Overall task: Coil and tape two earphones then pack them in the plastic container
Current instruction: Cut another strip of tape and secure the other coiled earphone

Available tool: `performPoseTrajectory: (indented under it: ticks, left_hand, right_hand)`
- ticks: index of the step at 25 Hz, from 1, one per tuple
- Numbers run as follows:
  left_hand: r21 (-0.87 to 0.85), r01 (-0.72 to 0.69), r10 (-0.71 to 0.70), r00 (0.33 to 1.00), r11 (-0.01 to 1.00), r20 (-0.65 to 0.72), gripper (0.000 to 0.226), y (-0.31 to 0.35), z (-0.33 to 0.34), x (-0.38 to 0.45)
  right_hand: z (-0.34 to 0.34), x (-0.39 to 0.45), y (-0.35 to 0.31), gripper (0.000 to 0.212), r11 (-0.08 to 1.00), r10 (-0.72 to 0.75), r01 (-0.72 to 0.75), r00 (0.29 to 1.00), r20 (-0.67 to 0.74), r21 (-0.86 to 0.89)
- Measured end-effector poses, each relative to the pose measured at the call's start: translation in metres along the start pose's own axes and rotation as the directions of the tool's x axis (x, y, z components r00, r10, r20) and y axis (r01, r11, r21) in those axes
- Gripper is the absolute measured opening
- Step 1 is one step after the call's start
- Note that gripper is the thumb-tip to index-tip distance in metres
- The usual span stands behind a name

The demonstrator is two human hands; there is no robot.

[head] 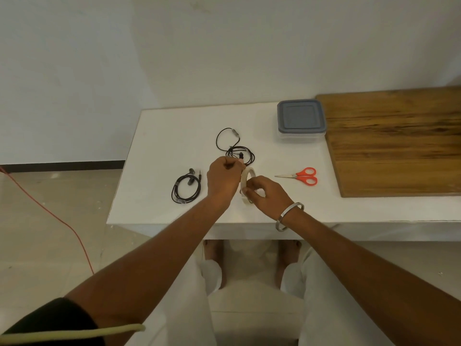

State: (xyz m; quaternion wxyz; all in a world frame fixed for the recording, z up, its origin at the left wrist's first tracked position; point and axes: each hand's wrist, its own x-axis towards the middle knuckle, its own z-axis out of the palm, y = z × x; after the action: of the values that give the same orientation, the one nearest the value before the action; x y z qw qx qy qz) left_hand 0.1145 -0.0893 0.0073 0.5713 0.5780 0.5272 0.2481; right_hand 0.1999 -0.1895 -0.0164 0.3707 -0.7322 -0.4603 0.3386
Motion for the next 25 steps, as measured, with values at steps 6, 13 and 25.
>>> performPoseTrajectory:
  ticks: [6, 13, 25]
  left_hand:
    - [0.043, -0.053, 0.052, 0.998, 0.998, 0.031, 0.011, -0.004, -0.013, 0.010]
    - [0.050, -0.233, 0.230, 0.970, 0.971, 0.074, 0.009, -0.006, -0.018, 0.009]
    - [0.136, -0.281, 0.192, 0.868, 0.950, 0.458, 0.022, 0.000, -0.035, 0.027]
  right_hand:
    - [-0.008, -0.005, 0.011, 0.015, 0.999, -0.004, 0.002, 0.998, 0.055, 0.039]
    - [-0.012, -0.007, 0.013, 0.014, 0.992, -0.003, -0.011, 0.994, 0.106, 0.127]
    - [-0.016, -0.008, 0.023, 0.018, 0.984, 0.051, -0.066, 0.994, 0.094, 0.164]
